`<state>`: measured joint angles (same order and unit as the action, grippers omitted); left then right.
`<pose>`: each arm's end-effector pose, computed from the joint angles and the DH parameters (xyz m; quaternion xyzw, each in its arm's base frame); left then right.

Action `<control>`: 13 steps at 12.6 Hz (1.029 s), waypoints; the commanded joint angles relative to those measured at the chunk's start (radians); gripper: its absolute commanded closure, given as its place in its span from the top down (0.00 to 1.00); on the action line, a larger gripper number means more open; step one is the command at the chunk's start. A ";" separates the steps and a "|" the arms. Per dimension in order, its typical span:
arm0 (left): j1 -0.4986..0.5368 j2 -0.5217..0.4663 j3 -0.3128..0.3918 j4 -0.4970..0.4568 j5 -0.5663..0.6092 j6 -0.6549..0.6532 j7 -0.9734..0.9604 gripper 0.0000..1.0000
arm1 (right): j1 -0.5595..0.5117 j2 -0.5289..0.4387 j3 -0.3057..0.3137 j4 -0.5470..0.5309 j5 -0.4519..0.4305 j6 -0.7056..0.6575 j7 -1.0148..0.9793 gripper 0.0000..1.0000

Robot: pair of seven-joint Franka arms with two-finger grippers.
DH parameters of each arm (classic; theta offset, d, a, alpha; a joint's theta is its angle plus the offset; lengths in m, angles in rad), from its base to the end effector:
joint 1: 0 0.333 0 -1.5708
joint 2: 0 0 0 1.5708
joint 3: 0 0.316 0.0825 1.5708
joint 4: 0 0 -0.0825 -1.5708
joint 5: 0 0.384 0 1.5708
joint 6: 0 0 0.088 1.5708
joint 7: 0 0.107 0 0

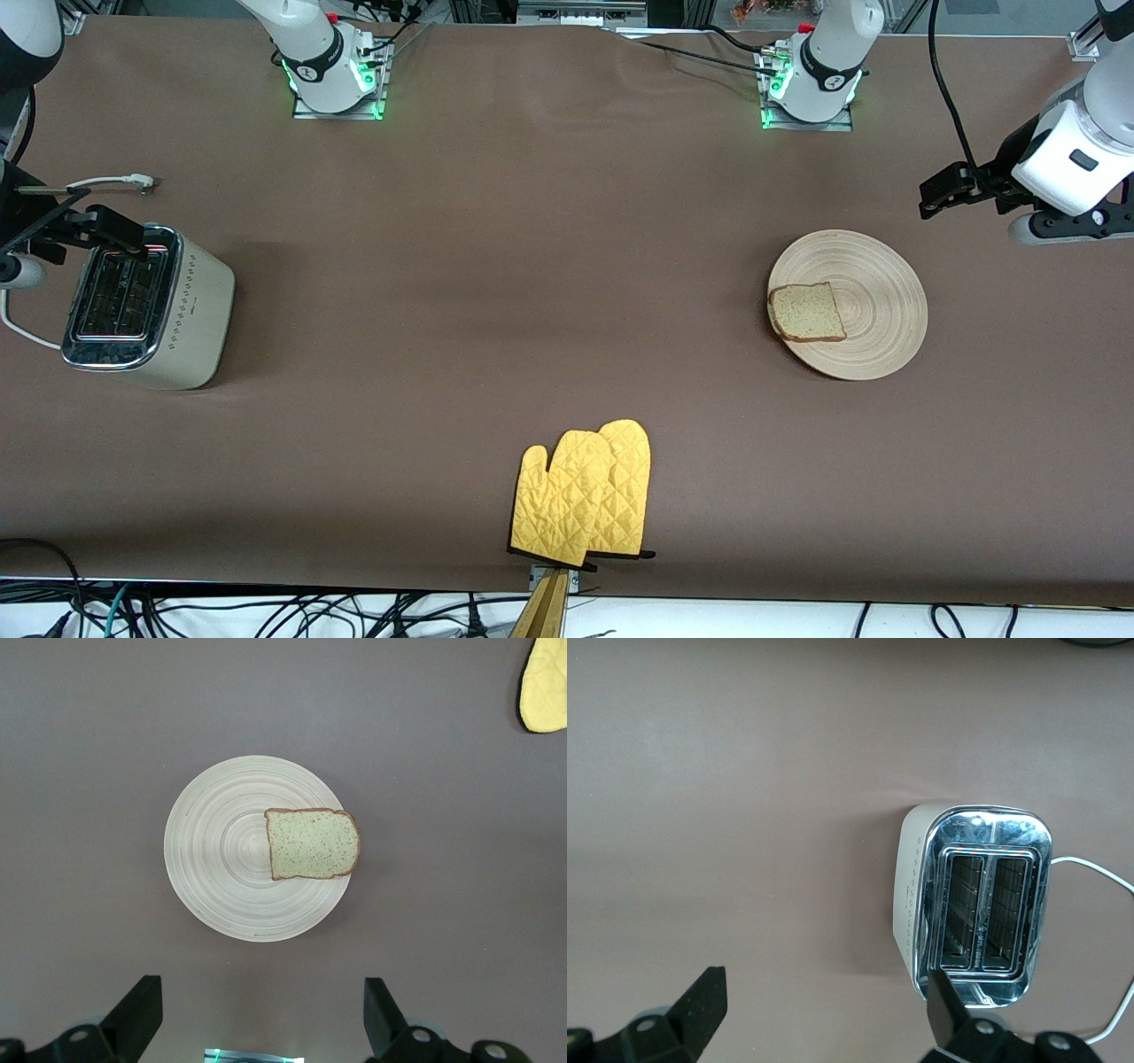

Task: Move plate and put bread in toaster

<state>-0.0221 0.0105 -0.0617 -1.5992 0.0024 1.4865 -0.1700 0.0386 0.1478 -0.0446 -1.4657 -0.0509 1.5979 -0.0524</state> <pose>0.5450 -0.0453 0.5986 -0.9972 -0.0430 0.0609 0.0087 0.6016 -0.0069 0.5913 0.9993 0.0243 -0.0086 0.0285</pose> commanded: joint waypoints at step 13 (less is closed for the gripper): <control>0.030 0.003 -0.012 -0.002 -0.024 -0.022 0.092 1.00 | -0.013 0.012 0.002 0.022 -0.003 -0.012 -0.007 1.00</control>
<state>-0.0089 0.0173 -0.0642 -1.6010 -0.0015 1.4742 -0.1035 0.0344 0.1498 -0.0456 -1.4657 -0.0509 1.5980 -0.0524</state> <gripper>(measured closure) 0.000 0.000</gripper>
